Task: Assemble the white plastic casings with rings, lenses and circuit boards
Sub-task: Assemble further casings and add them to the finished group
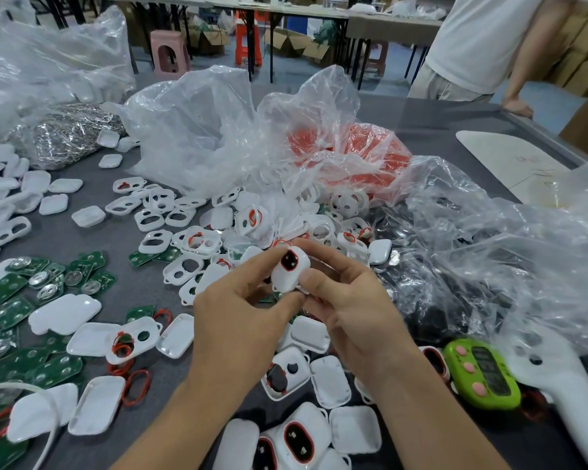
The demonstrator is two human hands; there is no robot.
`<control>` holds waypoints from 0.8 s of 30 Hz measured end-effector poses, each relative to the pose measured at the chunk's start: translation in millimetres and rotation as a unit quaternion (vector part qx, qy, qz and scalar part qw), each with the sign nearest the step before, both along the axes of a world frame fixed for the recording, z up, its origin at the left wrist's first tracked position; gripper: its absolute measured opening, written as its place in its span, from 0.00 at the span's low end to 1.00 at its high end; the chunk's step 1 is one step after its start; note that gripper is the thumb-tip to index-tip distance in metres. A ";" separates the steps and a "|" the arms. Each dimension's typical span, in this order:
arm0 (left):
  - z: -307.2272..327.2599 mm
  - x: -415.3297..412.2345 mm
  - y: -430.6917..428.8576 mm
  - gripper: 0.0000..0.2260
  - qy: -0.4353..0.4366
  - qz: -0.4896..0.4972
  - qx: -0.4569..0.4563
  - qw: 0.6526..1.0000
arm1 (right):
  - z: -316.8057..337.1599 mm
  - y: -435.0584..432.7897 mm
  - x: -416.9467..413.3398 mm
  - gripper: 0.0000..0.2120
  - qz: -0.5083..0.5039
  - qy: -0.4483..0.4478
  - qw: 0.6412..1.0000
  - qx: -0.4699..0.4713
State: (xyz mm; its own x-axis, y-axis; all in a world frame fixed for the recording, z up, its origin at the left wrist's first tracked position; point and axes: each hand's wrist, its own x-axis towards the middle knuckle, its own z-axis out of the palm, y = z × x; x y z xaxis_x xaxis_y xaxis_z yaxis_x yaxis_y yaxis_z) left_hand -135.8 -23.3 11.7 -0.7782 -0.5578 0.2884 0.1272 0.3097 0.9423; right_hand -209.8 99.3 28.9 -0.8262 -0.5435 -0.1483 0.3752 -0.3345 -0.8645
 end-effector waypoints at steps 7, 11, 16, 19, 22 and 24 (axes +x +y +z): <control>-0.1 -5.7 -10.6 0.31 -0.046 -0.183 0.183 0.965 | 11.0 11.9 -2.1 0.14 -0.034 0.151 0.977 0.144; -2.4 -5.7 -11.1 0.24 -0.071 -0.238 0.217 0.944 | 10.3 10.9 -1.6 0.16 -0.061 0.165 0.966 0.187; -2.8 -9.3 -14.5 0.20 -0.066 -0.243 0.334 0.908 | 12.4 10.4 -1.4 0.12 -0.076 0.173 0.962 0.196; -2.3 -11.7 -16.7 0.21 -0.068 -0.241 0.382 0.890 | 14.6 12.3 -1.1 0.11 -0.079 0.147 0.972 0.168; -0.9 -13.6 -17.0 0.22 -0.062 -0.240 0.409 0.878 | 15.7 12.9 -1.5 0.13 -0.079 0.096 0.985 0.121; -0.2 -14.8 -17.6 0.22 -0.056 -0.234 0.424 0.873 | 15.7 12.7 -2.8 0.18 -0.093 0.054 0.992 0.065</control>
